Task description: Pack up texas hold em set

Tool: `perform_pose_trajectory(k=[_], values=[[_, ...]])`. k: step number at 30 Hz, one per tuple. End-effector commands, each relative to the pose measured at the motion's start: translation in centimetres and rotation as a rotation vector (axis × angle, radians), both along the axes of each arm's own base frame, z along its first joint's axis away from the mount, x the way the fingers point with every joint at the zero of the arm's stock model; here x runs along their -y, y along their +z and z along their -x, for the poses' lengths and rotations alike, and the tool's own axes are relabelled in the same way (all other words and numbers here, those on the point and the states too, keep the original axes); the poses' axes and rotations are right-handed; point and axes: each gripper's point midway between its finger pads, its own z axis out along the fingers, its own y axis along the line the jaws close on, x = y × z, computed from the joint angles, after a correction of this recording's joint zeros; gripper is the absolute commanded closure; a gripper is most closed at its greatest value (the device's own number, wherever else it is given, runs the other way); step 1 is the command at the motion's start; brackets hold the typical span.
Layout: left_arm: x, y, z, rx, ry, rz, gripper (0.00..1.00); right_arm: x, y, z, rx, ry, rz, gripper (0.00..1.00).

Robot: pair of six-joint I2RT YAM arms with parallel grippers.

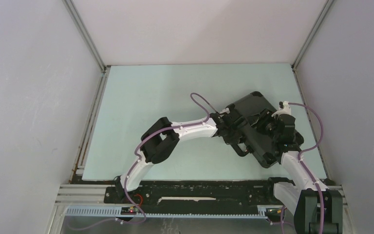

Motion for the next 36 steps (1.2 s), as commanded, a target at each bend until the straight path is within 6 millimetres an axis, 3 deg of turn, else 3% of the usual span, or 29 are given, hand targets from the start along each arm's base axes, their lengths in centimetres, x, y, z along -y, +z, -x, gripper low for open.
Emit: perform_pose_trajectory(k=[1,12,23,27,32,36], values=[[-1.1,-3.5,-2.6,0.051,0.062,-0.090,1.00,-1.3,-5.9,4.3,-0.266,0.064,-0.016,0.38],[-0.2,-3.9,-3.0,0.057,0.061,-0.097,1.00,-1.4,-5.9,4.3,-0.267,0.068,-0.017,0.38],[0.7,-3.7,-4.9,0.128,0.036,-0.109,1.00,-1.4,-5.8,4.3,-0.264,0.070,-0.015,0.38],[-0.7,-1.0,-5.7,0.241,0.034,-0.161,1.00,-1.4,-5.7,4.2,-0.260,0.070,-0.013,0.37],[-2.6,3.0,-4.9,0.309,-0.020,-0.158,1.00,-1.4,-5.4,4.2,-0.242,0.078,-0.007,0.37],[-3.7,8.3,-3.8,0.412,-0.104,-0.054,1.00,-1.7,-5.2,4.3,-0.234,0.102,-0.009,0.37]])
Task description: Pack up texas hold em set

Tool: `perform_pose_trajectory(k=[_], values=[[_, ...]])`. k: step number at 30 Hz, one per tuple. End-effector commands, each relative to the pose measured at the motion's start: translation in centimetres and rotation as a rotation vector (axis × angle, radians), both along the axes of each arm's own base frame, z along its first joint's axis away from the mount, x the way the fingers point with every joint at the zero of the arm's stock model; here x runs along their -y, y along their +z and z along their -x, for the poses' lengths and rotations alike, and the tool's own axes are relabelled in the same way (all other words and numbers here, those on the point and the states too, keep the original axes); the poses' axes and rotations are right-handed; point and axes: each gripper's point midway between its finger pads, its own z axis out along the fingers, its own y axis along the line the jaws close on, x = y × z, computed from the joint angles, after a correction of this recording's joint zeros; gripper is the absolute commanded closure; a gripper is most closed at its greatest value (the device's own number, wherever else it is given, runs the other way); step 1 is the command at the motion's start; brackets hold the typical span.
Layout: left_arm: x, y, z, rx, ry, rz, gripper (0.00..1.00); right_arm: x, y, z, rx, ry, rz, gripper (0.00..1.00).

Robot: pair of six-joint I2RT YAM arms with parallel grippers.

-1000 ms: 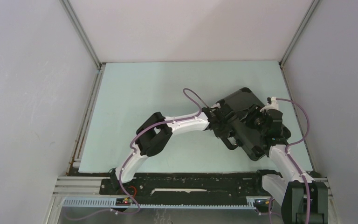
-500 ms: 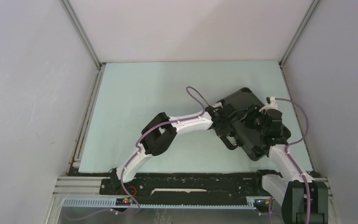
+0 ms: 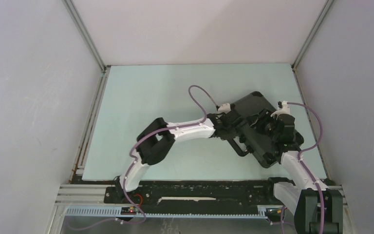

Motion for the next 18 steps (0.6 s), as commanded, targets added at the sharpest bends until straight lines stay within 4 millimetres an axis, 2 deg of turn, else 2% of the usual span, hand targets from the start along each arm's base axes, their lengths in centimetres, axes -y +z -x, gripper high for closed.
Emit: perform_pose_trajectory(k=[1,4,6,7,8,11,12,14,16,18], values=[[-2.4,9.9,-1.0,0.216,-0.090,0.108,1.00,-1.3,-5.2,4.1,-0.236,0.084,-0.005,0.36],[-3.5,16.0,0.3,0.343,-0.181,0.211,1.00,-2.7,-4.3,4.6,-0.216,0.161,0.004,0.35],[-5.2,20.1,1.1,0.456,-0.241,0.252,1.00,-3.4,-3.1,5.0,-0.209,0.203,0.033,0.34],[-6.3,22.1,1.6,0.508,-0.262,0.265,1.00,-3.8,-2.0,5.2,-0.197,0.222,0.056,0.34],[-8.0,25.1,2.3,0.580,-0.281,0.282,1.00,-4.2,-0.8,5.5,-0.185,0.236,0.076,0.33],[-12.9,30.2,3.5,0.729,-0.313,0.229,0.90,-5.3,4.9,6.7,-0.062,0.291,0.134,0.29],[-15.2,32.0,3.8,0.779,-0.290,0.206,0.85,-5.6,7.8,7.1,-0.005,0.300,0.148,0.27],[-19.8,35.2,4.5,0.871,-0.242,0.154,0.72,-5.6,11.2,8.8,0.020,0.313,0.166,0.23],[-24.5,38.1,5.5,0.964,-0.190,0.121,0.53,-5.7,15.1,10.4,0.081,0.332,0.157,0.21],[-28.9,40.3,6.5,1.041,-0.122,0.097,0.28,-5.8,18.6,12.4,0.146,0.364,0.133,0.20]])
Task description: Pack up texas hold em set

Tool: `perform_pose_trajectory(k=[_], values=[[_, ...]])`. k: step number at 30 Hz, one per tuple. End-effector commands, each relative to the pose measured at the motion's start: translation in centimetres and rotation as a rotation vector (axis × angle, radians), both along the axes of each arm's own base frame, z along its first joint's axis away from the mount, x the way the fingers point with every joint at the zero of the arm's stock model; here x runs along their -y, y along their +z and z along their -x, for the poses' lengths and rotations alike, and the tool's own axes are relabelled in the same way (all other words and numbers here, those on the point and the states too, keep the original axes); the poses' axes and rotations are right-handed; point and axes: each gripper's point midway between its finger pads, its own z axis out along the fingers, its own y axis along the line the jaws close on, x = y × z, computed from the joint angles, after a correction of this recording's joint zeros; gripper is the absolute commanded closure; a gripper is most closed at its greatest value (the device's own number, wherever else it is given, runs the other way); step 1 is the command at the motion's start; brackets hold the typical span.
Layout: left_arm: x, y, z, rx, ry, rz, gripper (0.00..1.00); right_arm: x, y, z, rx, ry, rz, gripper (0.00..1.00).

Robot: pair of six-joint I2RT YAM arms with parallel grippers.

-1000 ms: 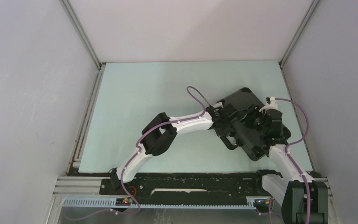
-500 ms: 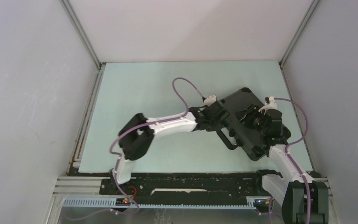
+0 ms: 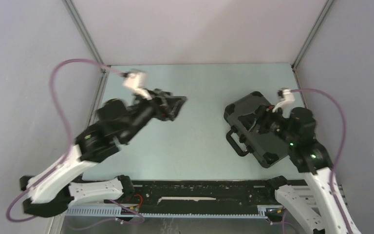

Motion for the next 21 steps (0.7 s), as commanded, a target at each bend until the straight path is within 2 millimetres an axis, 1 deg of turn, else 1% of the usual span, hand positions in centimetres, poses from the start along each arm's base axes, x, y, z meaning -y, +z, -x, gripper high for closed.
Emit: perform_pose_trajectory(k=[1,2,3,4,7,10,13,15,17,19,21], values=[[-10.1,2.4,1.0,0.172,0.200,-0.130,0.18,0.8,6.0,5.2,0.074,0.050,0.008,0.19],[-12.1,3.2,1.5,0.194,0.233,-0.117,0.08,0.8,7.8,6.2,0.113,0.065,-0.009,0.19],[-14.1,3.9,2.1,0.208,0.266,-0.103,0.01,0.9,9.4,7.3,0.150,0.079,-0.023,0.07],[-15.7,4.7,2.7,0.226,0.292,-0.082,0.00,1.0,10.8,8.3,0.189,0.091,-0.034,0.01],[-20.2,6.2,4.5,0.268,0.340,-0.026,0.00,1.9,15.2,11.9,0.335,0.105,-0.067,0.00],[-23.6,7.3,6.1,0.300,0.373,0.051,0.00,3.1,19.2,15.6,0.492,0.101,-0.083,0.00],[-26.8,7.7,6.9,0.310,0.447,0.119,0.00,4.2,21.9,18.7,0.608,0.088,-0.094,0.00],[-28.0,7.5,7.1,0.307,0.483,0.129,0.00,5.0,23.2,20.2,0.675,0.062,-0.106,0.00],[-28.5,7.3,7.2,0.304,0.490,0.129,0.00,5.5,24.1,21.3,0.737,0.050,-0.124,0.01],[-28.6,7.1,7.2,0.298,0.491,0.118,0.00,5.6,24.3,21.6,0.758,0.044,-0.135,0.01],[-28.5,7.1,7.2,0.290,0.490,0.108,0.00,5.4,24.2,21.6,0.770,0.049,-0.140,0.00]])
